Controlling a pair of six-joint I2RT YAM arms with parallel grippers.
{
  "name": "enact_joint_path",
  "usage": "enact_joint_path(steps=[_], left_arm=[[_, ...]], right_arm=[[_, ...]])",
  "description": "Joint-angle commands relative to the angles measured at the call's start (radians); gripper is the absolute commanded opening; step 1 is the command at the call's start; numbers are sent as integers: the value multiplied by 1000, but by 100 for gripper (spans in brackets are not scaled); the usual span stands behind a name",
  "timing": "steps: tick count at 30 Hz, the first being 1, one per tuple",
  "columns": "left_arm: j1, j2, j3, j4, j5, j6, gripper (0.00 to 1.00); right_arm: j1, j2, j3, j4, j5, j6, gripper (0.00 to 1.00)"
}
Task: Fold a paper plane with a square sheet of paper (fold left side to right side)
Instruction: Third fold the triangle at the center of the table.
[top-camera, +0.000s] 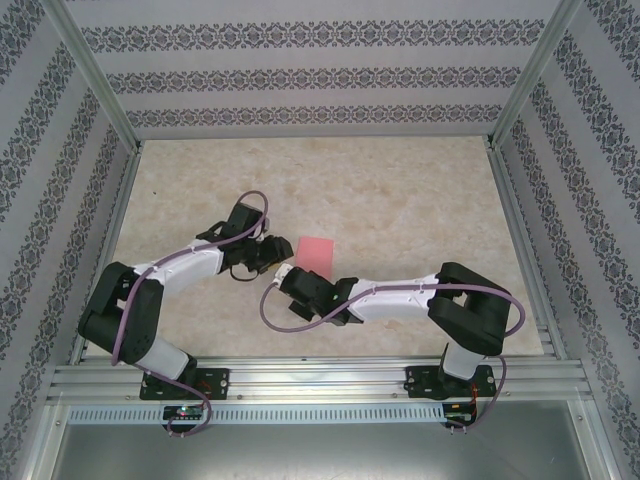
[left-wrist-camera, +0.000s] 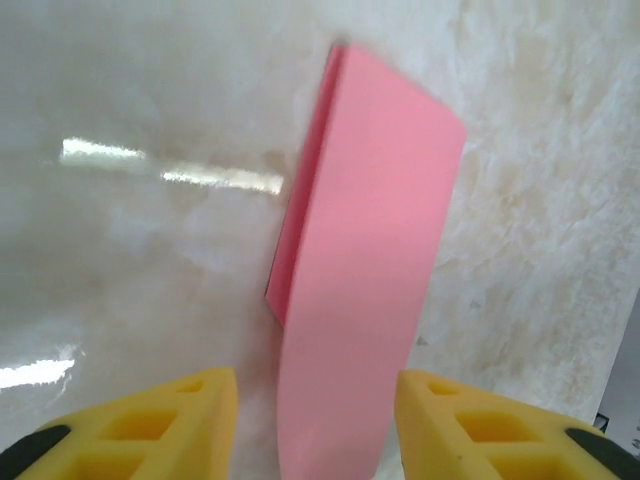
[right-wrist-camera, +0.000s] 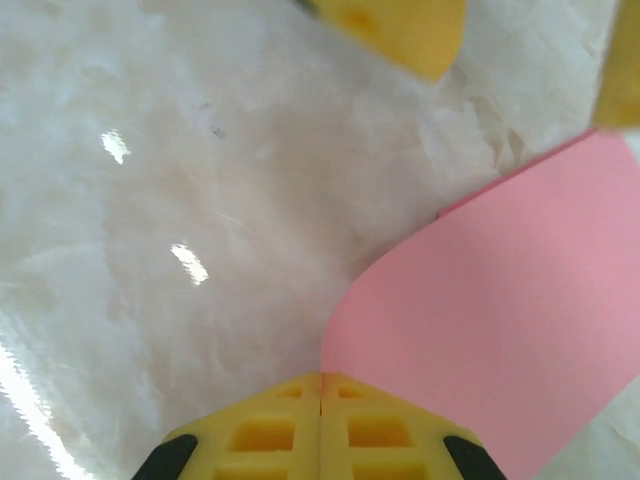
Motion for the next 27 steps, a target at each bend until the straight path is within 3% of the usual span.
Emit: enact_joint_path(steps=[1,11,27], left_arm=[[12,17,92,-75,9,81,45],[1,267,217,107,187,67,31],[-45,522,391,27,172,142,27]], right_arm=[[-8,-17,-16,9,-24,8,0],[-18,-27,-35,22,-36,20,0],[-50,-31,-41,28,-119,45,0]])
